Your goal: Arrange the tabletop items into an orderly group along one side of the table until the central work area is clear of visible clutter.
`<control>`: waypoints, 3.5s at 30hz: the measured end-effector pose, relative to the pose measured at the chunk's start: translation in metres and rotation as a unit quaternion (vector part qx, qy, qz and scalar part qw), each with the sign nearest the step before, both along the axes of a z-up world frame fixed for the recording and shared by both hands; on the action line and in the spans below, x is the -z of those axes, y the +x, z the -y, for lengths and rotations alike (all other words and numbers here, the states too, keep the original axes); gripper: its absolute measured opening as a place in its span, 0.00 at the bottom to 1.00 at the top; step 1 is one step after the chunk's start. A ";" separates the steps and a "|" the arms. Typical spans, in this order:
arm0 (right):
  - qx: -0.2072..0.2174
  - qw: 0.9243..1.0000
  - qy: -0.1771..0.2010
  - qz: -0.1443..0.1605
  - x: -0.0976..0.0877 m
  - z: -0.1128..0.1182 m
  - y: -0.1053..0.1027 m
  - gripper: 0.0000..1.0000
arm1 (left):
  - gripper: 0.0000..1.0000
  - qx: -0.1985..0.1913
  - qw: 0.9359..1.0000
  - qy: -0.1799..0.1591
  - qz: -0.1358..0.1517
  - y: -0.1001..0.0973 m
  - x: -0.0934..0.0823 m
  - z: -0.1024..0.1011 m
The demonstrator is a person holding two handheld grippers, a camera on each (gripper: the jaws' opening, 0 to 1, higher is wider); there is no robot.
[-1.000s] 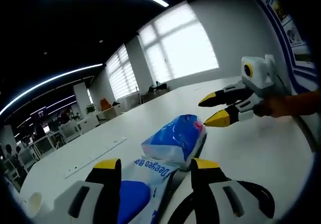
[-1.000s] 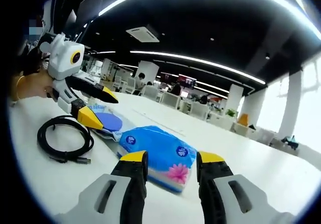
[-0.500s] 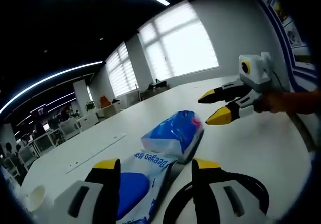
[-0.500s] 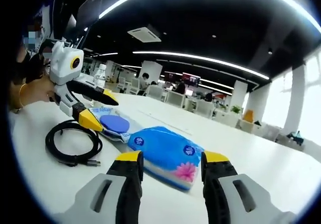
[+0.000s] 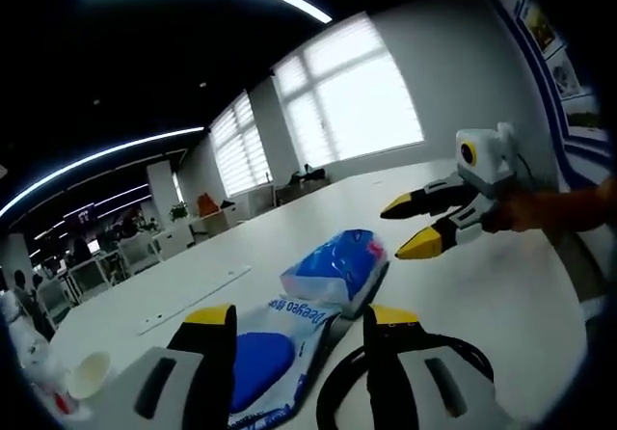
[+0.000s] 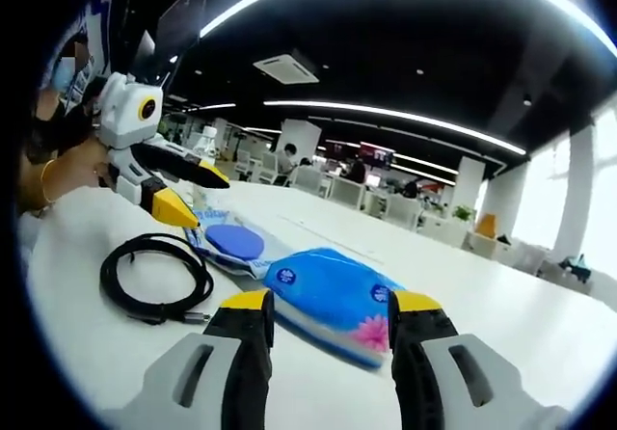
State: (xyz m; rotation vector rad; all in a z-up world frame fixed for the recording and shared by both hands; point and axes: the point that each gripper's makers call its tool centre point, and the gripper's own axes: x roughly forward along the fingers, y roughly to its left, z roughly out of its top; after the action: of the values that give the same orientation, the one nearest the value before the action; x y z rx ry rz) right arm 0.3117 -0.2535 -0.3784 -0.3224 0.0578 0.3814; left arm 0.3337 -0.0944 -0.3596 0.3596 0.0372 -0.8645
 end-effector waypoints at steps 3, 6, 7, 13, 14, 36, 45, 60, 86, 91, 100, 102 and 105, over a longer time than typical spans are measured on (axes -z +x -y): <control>-0.003 1.000 0.003 0.000 0.000 -0.003 -0.001 0.46 | 0.51 -0.001 1.000 0.001 -0.004 -0.002 0.002 -0.004; -0.009 1.000 0.002 -0.001 0.001 -0.008 -0.002 0.46 | 0.51 -0.004 1.000 -0.002 -0.009 -0.003 0.006 -0.010; -0.011 1.000 0.002 -0.003 0.001 -0.010 -0.003 0.46 | 0.51 -0.006 1.000 -0.004 -0.012 -0.003 0.007 -0.012; -0.020 1.000 0.002 -0.002 -0.002 -0.018 -0.004 0.46 | 0.52 -0.013 1.000 -0.005 -0.023 -0.001 0.013 -0.020; -0.022 1.000 0.003 -0.002 -0.003 -0.019 -0.005 0.46 | 0.52 -0.013 1.000 -0.005 -0.024 -0.001 0.013 -0.021; -0.052 0.999 0.010 -0.010 0.002 -0.050 -0.017 0.45 | 0.50 -0.013 0.998 -0.004 -0.057 -0.012 0.030 -0.035; -0.059 0.998 0.014 -0.013 0.001 -0.057 -0.023 0.45 | 0.47 -0.013 0.997 -0.007 -0.071 -0.016 0.036 -0.038; -0.073 0.996 0.035 -0.032 0.008 -0.068 -0.035 0.45 | 0.44 -0.006 0.997 -0.007 -0.080 -0.020 0.046 -0.041; -0.108 0.991 0.033 -0.066 0.039 -0.094 -0.058 0.45 | 0.36 0.011 0.993 -0.016 -0.115 -0.028 0.061 -0.033; -0.113 0.990 0.033 -0.071 0.043 -0.101 -0.064 0.52 | 0.35 0.009 0.993 -0.017 -0.118 -0.027 0.063 -0.032; -0.126 0.989 0.033 -0.066 0.042 -0.113 -0.074 0.56 | 0.32 0.020 0.993 -0.012 -0.118 -0.030 0.066 -0.028; -0.129 0.989 0.032 -0.066 0.042 -0.116 -0.075 0.55 | 0.32 0.020 0.992 -0.008 -0.122 -0.031 0.068 -0.029; -0.128 0.989 0.026 -0.072 0.045 -0.117 -0.076 0.55 | 0.32 0.016 0.992 -0.008 -0.124 -0.030 0.069 -0.030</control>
State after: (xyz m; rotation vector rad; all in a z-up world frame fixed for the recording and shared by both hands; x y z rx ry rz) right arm 0.2358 -0.1361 -0.4231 -0.2507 0.1485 0.6596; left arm 0.3041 -0.0646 -0.4282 0.2369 0.2541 -0.9374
